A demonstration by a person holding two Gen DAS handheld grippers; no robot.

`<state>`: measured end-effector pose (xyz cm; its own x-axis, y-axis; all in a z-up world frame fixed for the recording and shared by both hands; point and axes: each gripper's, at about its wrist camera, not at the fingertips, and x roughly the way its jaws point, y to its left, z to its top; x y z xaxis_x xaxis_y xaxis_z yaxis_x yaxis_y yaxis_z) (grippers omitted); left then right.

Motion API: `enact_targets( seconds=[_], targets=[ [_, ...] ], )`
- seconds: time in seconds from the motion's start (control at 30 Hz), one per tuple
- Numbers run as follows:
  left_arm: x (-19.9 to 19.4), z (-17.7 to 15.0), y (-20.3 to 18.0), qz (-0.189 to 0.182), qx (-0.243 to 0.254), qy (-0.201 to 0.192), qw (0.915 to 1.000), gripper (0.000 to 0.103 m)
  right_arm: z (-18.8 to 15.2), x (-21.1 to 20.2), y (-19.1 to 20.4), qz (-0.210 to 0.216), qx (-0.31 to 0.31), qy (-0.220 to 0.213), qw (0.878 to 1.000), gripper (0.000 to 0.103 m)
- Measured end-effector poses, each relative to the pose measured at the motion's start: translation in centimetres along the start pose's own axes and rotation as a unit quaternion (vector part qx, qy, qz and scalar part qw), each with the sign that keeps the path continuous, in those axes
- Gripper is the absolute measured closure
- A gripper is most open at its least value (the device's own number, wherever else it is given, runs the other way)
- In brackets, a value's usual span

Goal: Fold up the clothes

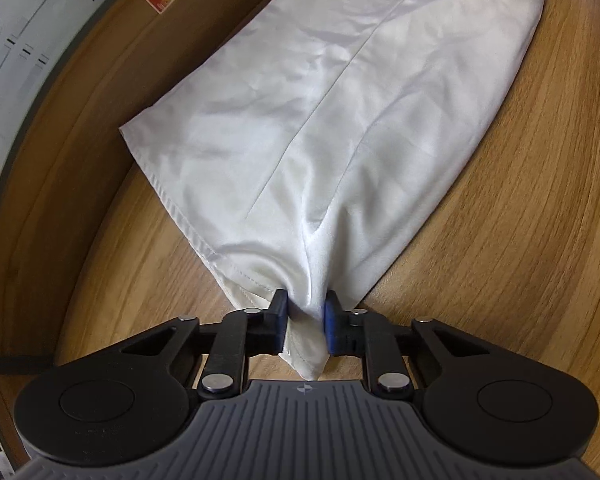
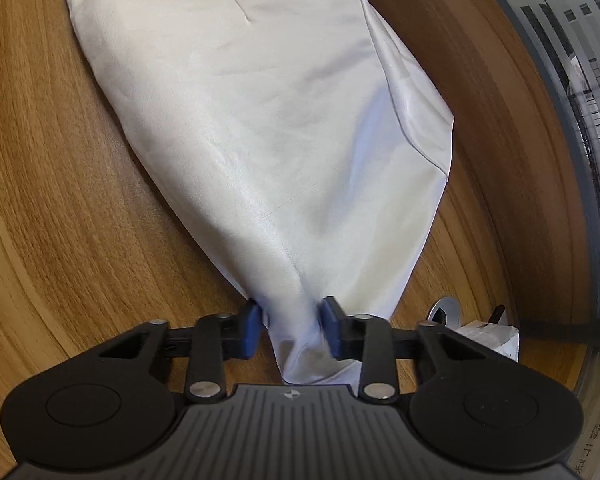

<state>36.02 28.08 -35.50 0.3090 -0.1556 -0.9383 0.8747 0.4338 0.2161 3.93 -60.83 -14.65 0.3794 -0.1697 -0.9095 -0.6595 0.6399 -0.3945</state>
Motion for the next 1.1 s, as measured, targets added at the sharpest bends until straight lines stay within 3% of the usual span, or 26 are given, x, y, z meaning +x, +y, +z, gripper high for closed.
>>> enact_targets(
  seconds=[0.07, 0.27, 0.53, 1.1],
  targets=[
    [-0.3, -0.4, -0.2, -0.001, -0.009, 0.0, 1.0, 0.085, 0.0, -0.2, -0.1, 0.003, 0.002, 0.001, 1.0, 0.09],
    [-1.4, -2.1, -1.5, -0.006, -0.034, 0.001, 0.9994, 0.085, -0.4, -1.2, -0.2, 0.007, 0.006, 0.0, 1.0, 0.096],
    [-3.7, -5.6, -4.5, -0.003, -0.076, 0.007, 0.9971, 0.085, -1.6, -3.2, 0.6, 0.018, 0.015, -0.004, 1.0, 0.097],
    [-8.1, -13.9, -9.7, 0.009, -0.188, 0.044, 0.9811, 0.084, -2.7, -6.3, 4.9, 0.04, 0.0, -0.039, 0.998, 0.097]
  ],
)
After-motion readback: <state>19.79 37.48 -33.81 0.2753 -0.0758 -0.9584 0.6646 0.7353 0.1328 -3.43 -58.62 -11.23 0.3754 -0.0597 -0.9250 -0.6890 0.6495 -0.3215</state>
